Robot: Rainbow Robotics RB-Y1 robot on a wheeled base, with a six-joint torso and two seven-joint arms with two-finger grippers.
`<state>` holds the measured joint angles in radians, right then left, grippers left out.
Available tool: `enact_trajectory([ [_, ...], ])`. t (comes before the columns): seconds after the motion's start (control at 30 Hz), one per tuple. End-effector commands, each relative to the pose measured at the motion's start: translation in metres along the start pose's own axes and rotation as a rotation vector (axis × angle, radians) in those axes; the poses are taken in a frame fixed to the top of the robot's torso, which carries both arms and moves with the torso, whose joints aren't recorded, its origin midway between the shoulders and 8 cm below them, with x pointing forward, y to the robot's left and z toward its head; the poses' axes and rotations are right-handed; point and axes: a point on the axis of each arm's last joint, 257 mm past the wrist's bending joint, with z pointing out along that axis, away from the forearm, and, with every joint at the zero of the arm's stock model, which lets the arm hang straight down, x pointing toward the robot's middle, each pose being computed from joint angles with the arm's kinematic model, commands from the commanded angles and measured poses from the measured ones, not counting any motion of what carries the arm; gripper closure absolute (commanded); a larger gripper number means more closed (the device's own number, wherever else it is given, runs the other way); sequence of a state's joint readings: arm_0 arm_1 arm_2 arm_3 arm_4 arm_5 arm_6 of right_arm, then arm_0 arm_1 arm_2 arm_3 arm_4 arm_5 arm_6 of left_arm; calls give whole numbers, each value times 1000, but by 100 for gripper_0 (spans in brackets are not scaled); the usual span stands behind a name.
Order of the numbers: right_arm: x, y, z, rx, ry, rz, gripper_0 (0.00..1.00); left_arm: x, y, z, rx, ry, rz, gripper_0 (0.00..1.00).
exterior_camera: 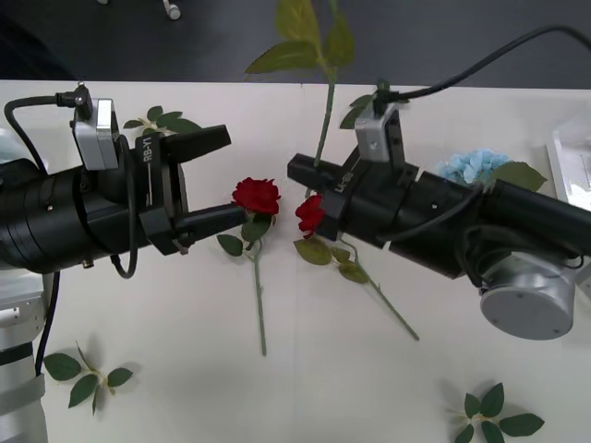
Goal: Put the red flowers into the right box and the blue flowers into the left box
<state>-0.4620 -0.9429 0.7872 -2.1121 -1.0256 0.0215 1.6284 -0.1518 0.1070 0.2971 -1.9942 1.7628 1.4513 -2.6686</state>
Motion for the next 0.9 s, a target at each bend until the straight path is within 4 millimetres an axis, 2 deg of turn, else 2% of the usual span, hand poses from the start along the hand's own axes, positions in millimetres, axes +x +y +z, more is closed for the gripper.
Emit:
enact_trajectory([
  [0.03,-39,-8,-10,22,-38,84,100,18,10,-8,-46,94,-66,0],
  [0.2,-73,-28,-19,57,-49,164,100,39,34,-29,-152,239,-117,0],
  [0.3,-87,-44,-28,85,-55,210,100,52,41,-42,-201,317,-160,0],
  [0.43,-96,-67,-44,134,-19,247,100,71,47,-60,-303,419,-232,0],
  [0.53,-94,-85,-62,181,47,271,100,85,49,-71,-381,475,-291,0],
  [0.57,-90,-98,-75,214,96,287,100,93,50,-75,-420,507,-311,0],
  [0.63,-84,-108,-90,238,154,319,100,100,51,-77,-457,535,-334,0],
  [0.73,-72,-131,-123,288,269,388,100,112,54,-82,-536,598,-338,0],
  [0.9,-44,-177,-197,439,499,462,100,140,61,-84,-673,680,-417,0],
])
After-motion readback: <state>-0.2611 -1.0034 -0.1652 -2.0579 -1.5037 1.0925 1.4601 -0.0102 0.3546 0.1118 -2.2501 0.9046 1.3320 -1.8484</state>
